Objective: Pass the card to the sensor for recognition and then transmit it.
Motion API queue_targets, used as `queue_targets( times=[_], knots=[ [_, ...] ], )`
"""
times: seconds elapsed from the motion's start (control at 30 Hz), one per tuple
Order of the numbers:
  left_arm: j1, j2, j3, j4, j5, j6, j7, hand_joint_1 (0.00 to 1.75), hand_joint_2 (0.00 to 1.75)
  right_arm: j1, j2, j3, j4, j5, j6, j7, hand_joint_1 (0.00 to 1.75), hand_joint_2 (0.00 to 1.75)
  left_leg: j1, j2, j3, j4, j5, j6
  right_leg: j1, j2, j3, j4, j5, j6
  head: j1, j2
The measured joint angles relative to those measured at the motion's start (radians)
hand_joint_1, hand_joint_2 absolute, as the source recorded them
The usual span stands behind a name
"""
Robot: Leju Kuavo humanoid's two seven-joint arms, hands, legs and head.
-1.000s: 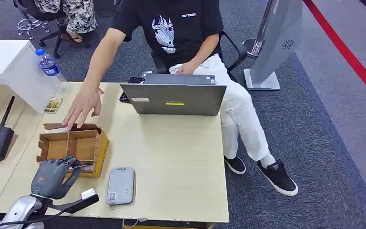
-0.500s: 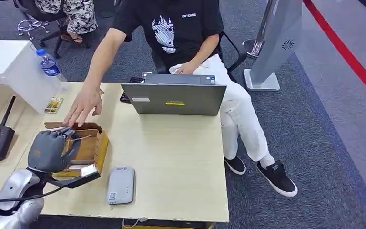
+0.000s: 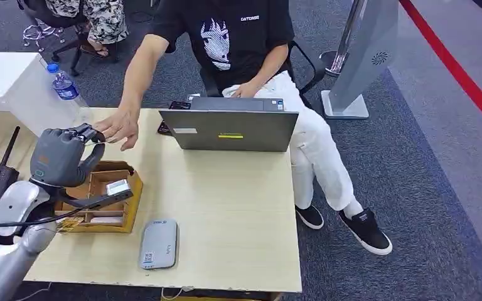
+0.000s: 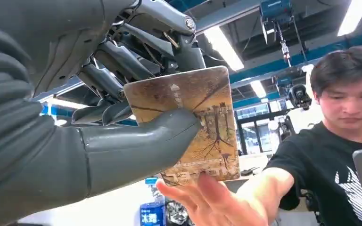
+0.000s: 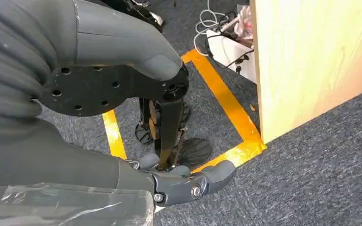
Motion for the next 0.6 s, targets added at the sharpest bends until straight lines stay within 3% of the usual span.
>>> queue_targets(
  times=[0.27,0.3,0.33,0.5,0.6],
  knots=[
    [-0.002,0.000,-0.007,0.000,0.000,0.000,0.004,1.75,1.75,0.000,0.000,0.016,0.003,0.000,-0.002,0.000,0.00,1.75,0.000,0.000,0.000,0.000,0.000,0.000,0.000,0.000,0.000,0.000,0.000,0.000,0.000,0.000],
    [-0.002,0.000,-0.008,0.000,0.000,0.000,0.005,1.52,1.75,0.000,0.000,0.016,0.003,0.000,-0.002,0.000,0.00,1.75,0.000,0.000,0.000,0.000,0.000,0.000,0.000,0.000,0.000,0.000,0.000,0.000,0.000,0.000],
    [-0.002,0.000,-0.008,0.000,0.000,0.000,0.006,0.05,1.75,0.000,0.000,0.016,0.003,0.000,-0.002,0.000,0.00,1.75,0.000,0.000,0.000,0.000,0.000,0.000,0.000,0.000,0.000,0.000,0.000,0.000,0.000,0.000],
    [0.000,-0.001,-0.010,0.000,-0.003,0.018,0.007,0.00,1.75,-0.001,0.000,0.019,0.003,-0.010,-0.001,0.000,0.00,1.75,0.000,0.000,0.000,0.000,0.000,0.000,0.000,0.000,0.000,0.000,0.000,0.000,0.000,0.000],
    [0.018,-0.006,-0.010,-0.001,-0.010,0.100,0.004,0.00,1.75,-0.001,0.000,0.023,0.003,-0.018,-0.001,0.000,0.00,1.75,0.000,0.000,0.000,0.000,0.000,0.000,0.000,0.000,0.000,0.000,0.000,0.000,0.000,0.000]
  ],
)
